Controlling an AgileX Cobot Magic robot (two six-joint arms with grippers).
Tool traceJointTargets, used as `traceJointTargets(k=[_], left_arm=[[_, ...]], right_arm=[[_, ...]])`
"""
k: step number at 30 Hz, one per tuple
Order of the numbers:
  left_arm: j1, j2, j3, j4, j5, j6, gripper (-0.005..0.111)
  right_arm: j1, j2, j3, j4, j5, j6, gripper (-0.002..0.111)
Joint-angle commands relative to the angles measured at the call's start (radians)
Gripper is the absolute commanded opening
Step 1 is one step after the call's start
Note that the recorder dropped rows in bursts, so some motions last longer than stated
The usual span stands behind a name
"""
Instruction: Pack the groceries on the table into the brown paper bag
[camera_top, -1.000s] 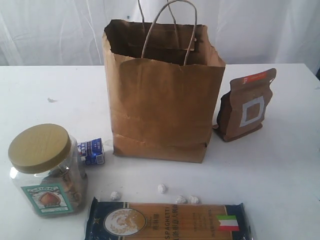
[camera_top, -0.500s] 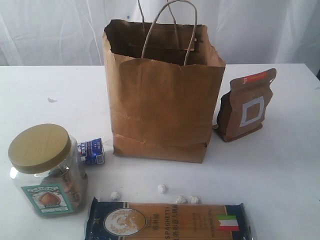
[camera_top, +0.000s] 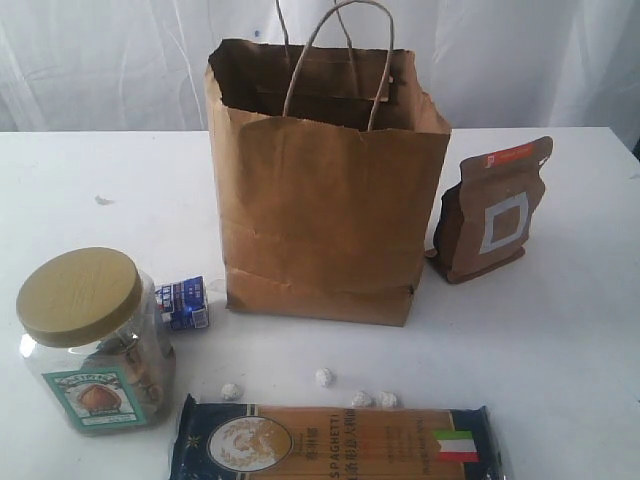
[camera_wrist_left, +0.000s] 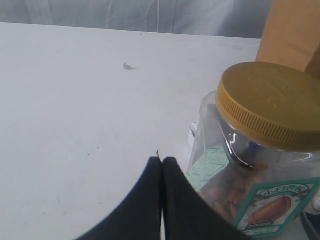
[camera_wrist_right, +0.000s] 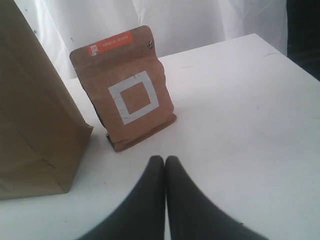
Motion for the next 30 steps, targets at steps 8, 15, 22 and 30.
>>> traceJointTargets(k=[8,15,22,30], left_arm=[[0.002,-0.004,0.004,0.005,-0.003,-0.004,0.000],[0.002,-0.004,0.004,0.005,-0.003,-0.004,0.000],[0.002,-0.004,0.004,0.005,-0.003,-0.004,0.000],[0.002,-0.004,0.004,0.005,-0.009,-0.002,0.000]], right_arm=[[-0.008,-0.006,0.002,0.024,0.008,0.000,0.000],[-0.008,-0.006,0.002,0.024,0.008,0.000,0.000],[-0.008,-0.006,0.002,0.024,0.008,0.000,0.000],[-0.008,-0.006,0.002,0.024,0.008,0.000,0.000]])
